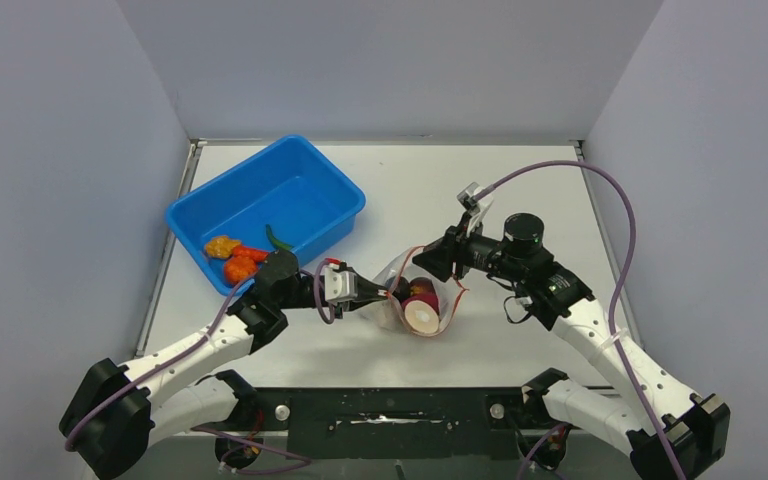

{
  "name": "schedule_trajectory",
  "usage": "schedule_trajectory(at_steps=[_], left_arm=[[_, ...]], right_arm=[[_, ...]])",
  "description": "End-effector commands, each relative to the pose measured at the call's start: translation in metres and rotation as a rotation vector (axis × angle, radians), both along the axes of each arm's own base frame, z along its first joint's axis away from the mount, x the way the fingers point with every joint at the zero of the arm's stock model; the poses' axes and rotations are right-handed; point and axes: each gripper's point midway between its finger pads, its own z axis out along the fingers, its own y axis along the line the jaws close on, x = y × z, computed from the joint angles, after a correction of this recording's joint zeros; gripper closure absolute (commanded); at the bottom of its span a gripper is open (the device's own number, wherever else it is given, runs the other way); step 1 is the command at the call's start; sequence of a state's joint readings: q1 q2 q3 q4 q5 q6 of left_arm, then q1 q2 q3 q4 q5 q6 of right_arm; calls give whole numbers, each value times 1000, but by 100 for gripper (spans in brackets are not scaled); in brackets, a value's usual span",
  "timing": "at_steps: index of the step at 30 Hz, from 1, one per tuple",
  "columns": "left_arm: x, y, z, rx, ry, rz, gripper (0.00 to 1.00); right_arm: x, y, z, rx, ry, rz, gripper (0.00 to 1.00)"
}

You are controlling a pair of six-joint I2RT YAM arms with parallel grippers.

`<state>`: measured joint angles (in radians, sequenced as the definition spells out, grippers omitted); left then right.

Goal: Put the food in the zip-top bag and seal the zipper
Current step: Zip the zipper food storage bag at the center of the board.

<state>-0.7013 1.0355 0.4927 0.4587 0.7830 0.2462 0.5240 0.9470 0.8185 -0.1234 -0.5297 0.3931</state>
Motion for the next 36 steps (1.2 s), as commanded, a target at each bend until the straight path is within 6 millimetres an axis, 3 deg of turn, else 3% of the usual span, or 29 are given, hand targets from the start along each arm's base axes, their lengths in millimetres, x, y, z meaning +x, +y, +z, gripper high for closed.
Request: schedule_trajectory(at_steps=[1, 5, 9, 13, 20, 28, 36], left_arm=[[-3, -2, 26, -51, -65, -21, 100], [0, -1, 29, -46, -54, 3, 100], [6, 1, 32, -41, -52, 35, 100], [9, 3, 40, -60, -32, 67, 100], [4, 0, 38, -56, 14, 32, 100], [-5, 4, 43, -94, -19, 5, 100], [-8, 6, 42, -95, -36, -1, 100]], right_arm=[[20, -18, 14, -63, -97, -127, 51], [18, -26, 21, -122, -197, -125, 39], [2, -14, 40, -117, -358, -6, 39], [-25, 13, 51, -133, -553, 161, 40], [-63, 64, 35, -212, -726, 371, 43], [-57, 82, 20, -295, -778, 393, 51], [-52, 79, 11, -347, -787, 387, 65]])
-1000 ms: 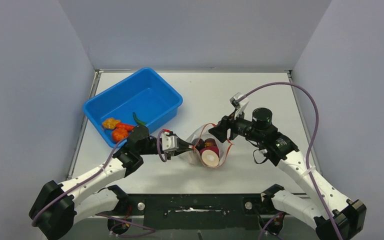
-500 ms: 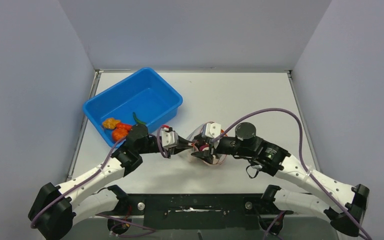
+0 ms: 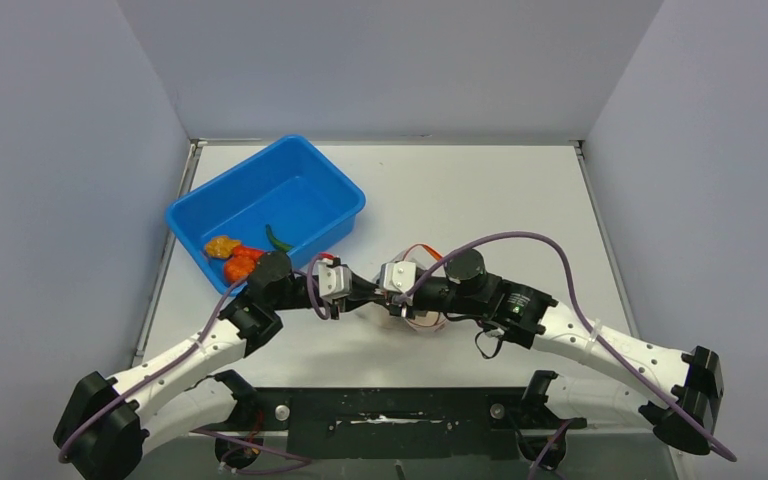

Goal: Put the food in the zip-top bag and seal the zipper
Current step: Zip the zipper food storage bag at the center of the board.

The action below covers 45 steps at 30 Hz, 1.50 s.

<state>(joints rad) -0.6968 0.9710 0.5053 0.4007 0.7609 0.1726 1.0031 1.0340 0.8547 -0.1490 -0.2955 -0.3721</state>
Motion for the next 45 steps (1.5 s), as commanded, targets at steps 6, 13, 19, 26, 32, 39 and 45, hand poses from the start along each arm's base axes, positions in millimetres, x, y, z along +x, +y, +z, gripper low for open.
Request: schedule_trajectory(at_steps=[6, 13, 19, 26, 32, 39, 45], left_arm=[[-2, -1, 27, -67, -98, -25, 100], [-1, 1, 26, -52, -98, -10, 99], [-6, 4, 28, -7, -121, -40, 100], [-6, 8, 30, 7, -139, -27, 100], [-6, 9, 35, 5, -146, -26, 100], [-9, 14, 42, -15, -164, -28, 100], [-10, 18, 45, -38, -166, -14, 100]], right_arm=[[7, 1, 29, 36, -107, -3, 92], [8, -4, 24, 27, -119, -18, 100], [8, -13, 26, 21, -139, -34, 100], [7, -24, 16, -36, -118, -55, 100], [7, -36, 13, -57, -111, -86, 100], [13, -51, 7, -90, -96, -141, 100], [19, -63, 9, -92, -82, -194, 100]])
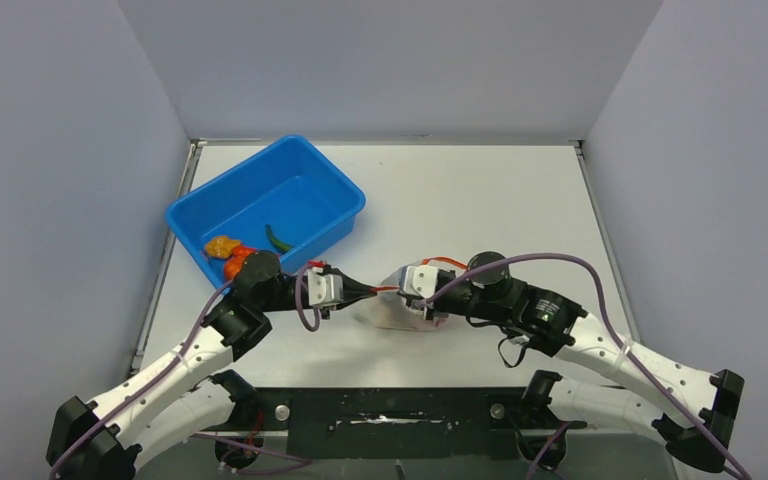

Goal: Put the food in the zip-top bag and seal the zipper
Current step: Zip the zipper food storage bag at the center of the board.

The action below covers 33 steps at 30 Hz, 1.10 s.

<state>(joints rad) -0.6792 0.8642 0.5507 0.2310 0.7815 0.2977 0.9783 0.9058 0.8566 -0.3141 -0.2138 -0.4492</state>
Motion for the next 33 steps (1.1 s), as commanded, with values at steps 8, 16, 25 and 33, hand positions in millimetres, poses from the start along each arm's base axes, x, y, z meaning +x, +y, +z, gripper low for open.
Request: schedule_trajectory(at_steps=[8, 16, 25, 33], left_arm=[[-1, 8, 34, -97, -49, 18, 100], [-6, -5, 38, -137, -31, -77, 57], [-7, -13, 26, -97, 2, -140, 50], [-4, -13, 30, -113, 1, -121, 100]], right_arm=[[18, -39, 2, -40, -1, -168, 100], [15, -15, 5, 14, 16, -79, 100], [14, -2, 13, 40, 26, -34, 100], [13, 0, 16, 38, 28, -19, 100]])
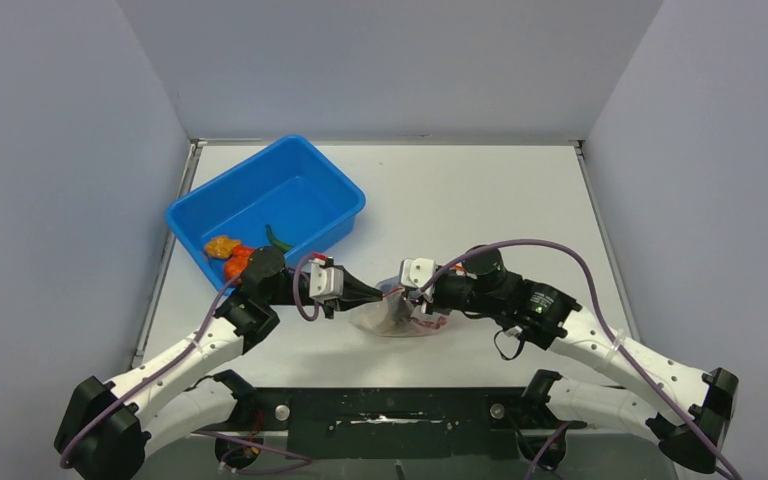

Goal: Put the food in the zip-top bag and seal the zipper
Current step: Zip the zipper food storage bag at the center of the board.

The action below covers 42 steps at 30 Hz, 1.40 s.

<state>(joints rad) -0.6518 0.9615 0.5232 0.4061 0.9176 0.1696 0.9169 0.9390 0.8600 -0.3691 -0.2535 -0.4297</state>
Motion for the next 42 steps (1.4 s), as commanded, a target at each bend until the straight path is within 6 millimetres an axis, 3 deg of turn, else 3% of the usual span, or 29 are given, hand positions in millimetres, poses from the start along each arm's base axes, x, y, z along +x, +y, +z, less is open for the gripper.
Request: schedule_trajectory(at_steps=[1, 7, 15, 22, 28, 33, 37, 42], left_arm=[[3, -3, 38, -77, -92, -7, 100], [9, 6, 53, -81, -144, 70, 100], [25, 27, 66, -60, -177, 219, 100], [29, 46, 81, -95, -205, 285, 100], [29, 62, 87, -91, -230, 334, 100], [31, 66, 83, -64, -220, 331, 100], [33, 71, 96, -73, -239, 350, 100], [37, 73, 96, -67, -234, 362, 100]], right_arm=[[4, 9, 35, 84, -47, 12, 100], [12, -6, 30, 4, -13, -33, 100], [25, -52, 20, -104, 0, -176, 100], [30, -94, 24, -204, -15, -297, 100], [27, -118, 32, -229, -27, -381, 100], [21, -133, 35, -252, -19, -422, 100], [18, -149, 36, -282, -35, -470, 100], [13, -161, 41, -272, -56, -506, 100]])
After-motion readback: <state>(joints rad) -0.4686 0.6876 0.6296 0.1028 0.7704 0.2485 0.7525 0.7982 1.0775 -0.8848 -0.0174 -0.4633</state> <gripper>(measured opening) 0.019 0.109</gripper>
